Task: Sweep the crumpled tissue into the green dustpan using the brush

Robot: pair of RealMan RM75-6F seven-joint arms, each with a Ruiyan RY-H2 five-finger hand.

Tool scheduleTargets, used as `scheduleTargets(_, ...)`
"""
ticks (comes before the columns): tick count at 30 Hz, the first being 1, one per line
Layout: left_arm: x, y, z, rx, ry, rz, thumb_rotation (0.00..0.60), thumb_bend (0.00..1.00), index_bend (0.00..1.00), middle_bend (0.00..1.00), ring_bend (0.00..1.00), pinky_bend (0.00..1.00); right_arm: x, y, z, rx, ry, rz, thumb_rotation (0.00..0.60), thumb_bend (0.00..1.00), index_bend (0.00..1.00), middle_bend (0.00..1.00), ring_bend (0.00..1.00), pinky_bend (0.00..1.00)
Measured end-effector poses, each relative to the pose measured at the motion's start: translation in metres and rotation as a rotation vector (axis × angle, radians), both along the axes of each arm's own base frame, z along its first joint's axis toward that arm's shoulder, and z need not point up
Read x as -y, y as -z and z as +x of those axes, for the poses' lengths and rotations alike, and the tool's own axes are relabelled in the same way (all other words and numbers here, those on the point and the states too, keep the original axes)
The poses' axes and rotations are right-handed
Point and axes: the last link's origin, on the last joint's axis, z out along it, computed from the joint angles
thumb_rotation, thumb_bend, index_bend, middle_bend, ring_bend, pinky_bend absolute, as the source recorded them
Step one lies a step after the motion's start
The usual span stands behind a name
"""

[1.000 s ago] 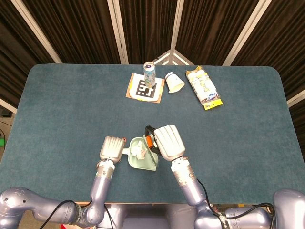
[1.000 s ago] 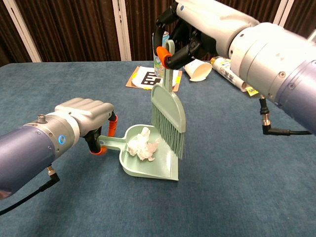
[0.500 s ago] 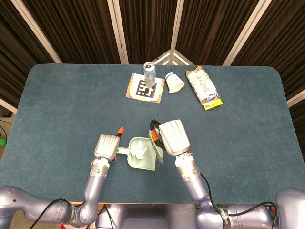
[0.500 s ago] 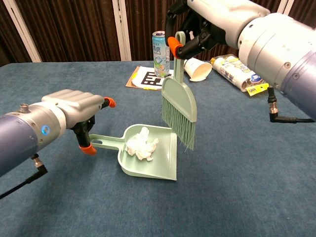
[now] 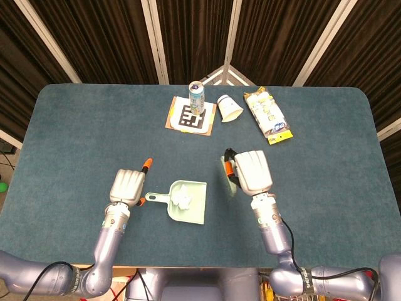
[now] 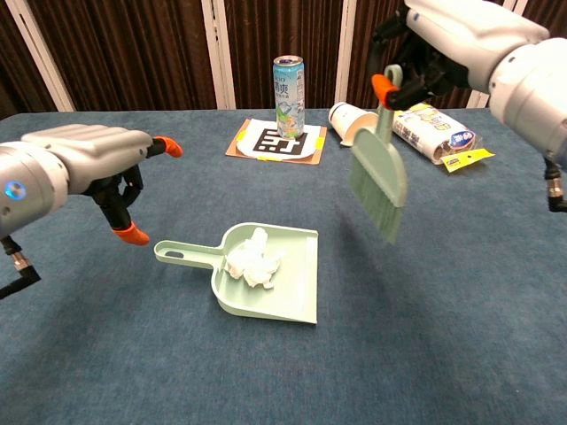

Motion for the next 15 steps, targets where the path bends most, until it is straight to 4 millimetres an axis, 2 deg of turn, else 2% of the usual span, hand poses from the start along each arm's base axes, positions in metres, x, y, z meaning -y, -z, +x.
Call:
scheduleTargets(8, 0.002, -0.024, -0.009, 0.052, -0.005, 0.025, 0.600, 0.00, 0.09, 0.75, 0.86, 0.99, 0.002, -0.006, -0.034, -0.047, 0.069, -0.015, 0.600, 1.00, 0.88, 0.81, 0.84, 1.00)
scheduleTargets(11, 0.002, -0.032, -0.012, 0.066, -0.007, 0.034, 0.600, 0.00, 0.09, 0.74, 0.85, 0.98, 0.004, -0.009, -0.045, -0.061, 0.096, -0.030, 0.600, 1.00, 0.87, 0.79, 0.80, 0.99)
scheduleTargets(14, 0.003, -0.040, -0.015, 0.080, -0.009, 0.044, 0.600, 0.00, 0.09, 0.73, 0.84, 0.98, 0.006, -0.014, -0.056, -0.078, 0.127, -0.052, 0.600, 1.00, 0.80, 0.72, 0.71, 0.88)
scheduleTargets(15, 0.003, -0.043, -0.016, 0.086, -0.008, 0.048, 0.600, 0.00, 0.09, 0.72, 0.83, 0.97, 0.007, -0.016, -0.059, -0.080, 0.135, -0.055, 0.600, 1.00, 0.76, 0.69, 0.68, 0.81)
